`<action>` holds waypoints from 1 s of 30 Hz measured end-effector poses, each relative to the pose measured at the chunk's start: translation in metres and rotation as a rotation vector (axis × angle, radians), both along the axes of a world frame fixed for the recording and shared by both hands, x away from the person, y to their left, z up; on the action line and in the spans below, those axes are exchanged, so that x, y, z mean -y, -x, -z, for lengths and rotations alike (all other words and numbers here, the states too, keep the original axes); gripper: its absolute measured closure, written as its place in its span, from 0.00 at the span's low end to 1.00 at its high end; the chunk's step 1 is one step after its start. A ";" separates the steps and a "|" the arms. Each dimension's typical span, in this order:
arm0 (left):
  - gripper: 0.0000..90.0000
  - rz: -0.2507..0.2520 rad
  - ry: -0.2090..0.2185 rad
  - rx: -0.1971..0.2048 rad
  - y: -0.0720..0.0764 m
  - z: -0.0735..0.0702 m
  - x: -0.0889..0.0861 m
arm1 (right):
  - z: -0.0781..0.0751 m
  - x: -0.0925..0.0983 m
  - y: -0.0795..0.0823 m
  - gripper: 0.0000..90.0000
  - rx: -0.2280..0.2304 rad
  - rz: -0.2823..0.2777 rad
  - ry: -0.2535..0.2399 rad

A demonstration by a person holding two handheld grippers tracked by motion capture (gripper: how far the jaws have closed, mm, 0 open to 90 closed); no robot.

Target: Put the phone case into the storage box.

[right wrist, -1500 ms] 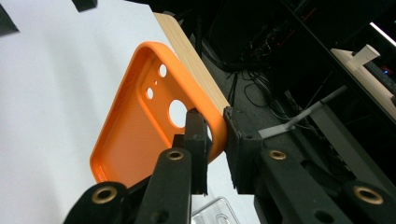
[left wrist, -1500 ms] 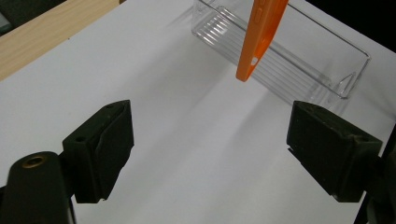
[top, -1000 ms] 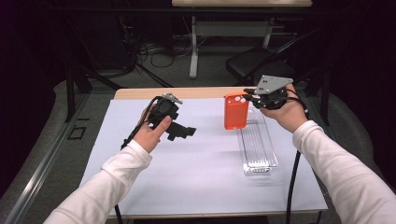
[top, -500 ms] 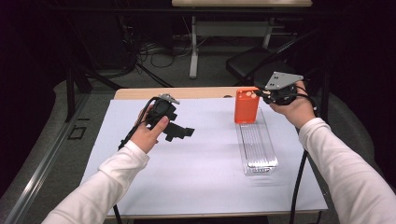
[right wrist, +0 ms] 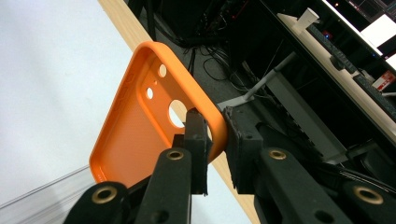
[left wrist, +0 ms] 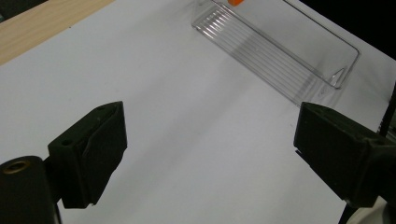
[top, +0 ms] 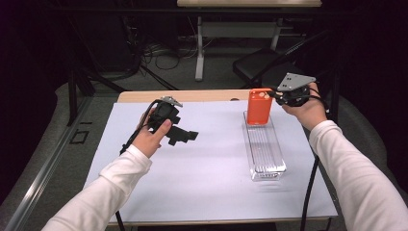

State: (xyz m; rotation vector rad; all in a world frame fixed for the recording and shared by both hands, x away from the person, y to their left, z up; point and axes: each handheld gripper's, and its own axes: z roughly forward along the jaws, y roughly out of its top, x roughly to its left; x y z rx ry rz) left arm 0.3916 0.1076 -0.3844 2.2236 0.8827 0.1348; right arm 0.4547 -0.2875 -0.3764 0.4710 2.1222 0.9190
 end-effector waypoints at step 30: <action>0.11 -0.019 0.008 -0.014 -0.001 0.005 -0.008 | 0.041 -0.005 -0.013 0.89 0.138 0.036 0.090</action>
